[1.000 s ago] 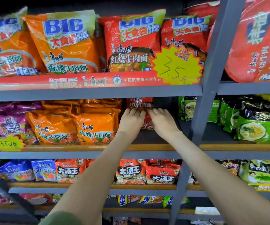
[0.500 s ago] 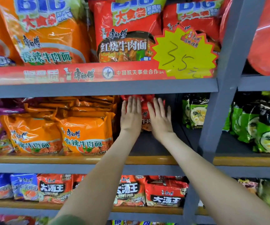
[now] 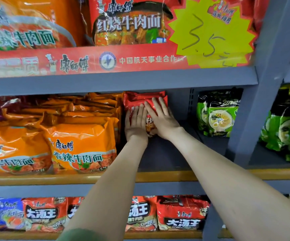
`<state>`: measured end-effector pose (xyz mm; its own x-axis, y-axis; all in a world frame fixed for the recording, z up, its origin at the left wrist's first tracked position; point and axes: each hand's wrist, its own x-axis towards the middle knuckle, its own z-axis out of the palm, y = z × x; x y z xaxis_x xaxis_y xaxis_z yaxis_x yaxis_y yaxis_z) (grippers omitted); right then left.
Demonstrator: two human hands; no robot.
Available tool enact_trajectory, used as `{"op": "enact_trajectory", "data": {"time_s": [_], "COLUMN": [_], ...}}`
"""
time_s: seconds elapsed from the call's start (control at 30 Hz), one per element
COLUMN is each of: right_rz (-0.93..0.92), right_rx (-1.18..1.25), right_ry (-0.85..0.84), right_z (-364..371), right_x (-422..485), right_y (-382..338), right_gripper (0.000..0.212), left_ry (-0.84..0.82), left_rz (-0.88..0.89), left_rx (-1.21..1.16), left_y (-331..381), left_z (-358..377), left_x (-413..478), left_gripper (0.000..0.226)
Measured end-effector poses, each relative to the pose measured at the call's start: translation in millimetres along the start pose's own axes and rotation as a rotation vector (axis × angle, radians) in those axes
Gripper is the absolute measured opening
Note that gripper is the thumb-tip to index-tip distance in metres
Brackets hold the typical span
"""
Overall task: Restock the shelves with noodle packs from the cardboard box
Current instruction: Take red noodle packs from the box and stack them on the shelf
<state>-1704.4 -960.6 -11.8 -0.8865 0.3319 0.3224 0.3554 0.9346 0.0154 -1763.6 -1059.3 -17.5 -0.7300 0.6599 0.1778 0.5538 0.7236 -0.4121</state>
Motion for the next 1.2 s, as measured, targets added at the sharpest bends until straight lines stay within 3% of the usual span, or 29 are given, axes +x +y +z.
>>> {"op": "enact_trajectory", "data": {"time_s": [0.13,0.3,0.5,0.67,0.77,0.93,1.2], "right_rz": [0.005,0.115,0.047,-0.063,-0.068,0.011,0.053], "right_rx": [-0.092,-0.241,-0.396,-0.050,0.003,0.133,0.233], "right_ry": [0.032,0.095,0.055,-0.102,-0.074,-0.175,-0.095], "right_z": [8.5,8.3,13.2,4.6,-9.0,-32.6,-57.5], "right_x": [1.2,-11.9,-29.1,-34.8,-42.8,-69.9,-107.0], "right_y": [-12.7,-12.0,-8.5,-4.9,-6.4,-20.3,-46.9], "right_gripper": [0.103,0.100,0.088,0.076,0.074,0.069,0.061], "left_ry": [-0.001,-0.021,-0.058,-0.006,0.004,-0.121,-0.047], "left_rz": [-0.065,-0.016,0.019,0.076,0.091,0.120,0.178], "left_rx": [-0.087,-0.240,-0.354,-0.551,-0.658,-0.681,-0.719], "left_y": [-2.5,-6.7,-7.5,-5.5,-3.2,-7.6,-24.1], "left_z": [6.2,1.3,1.5,0.0,-8.9,-29.8,-43.6], "left_x": [0.6,-10.6,-16.5,-20.1,-30.2,-59.4,-110.4], "left_gripper": [0.091,0.087,0.085,0.083,0.076,0.073,0.065]}}
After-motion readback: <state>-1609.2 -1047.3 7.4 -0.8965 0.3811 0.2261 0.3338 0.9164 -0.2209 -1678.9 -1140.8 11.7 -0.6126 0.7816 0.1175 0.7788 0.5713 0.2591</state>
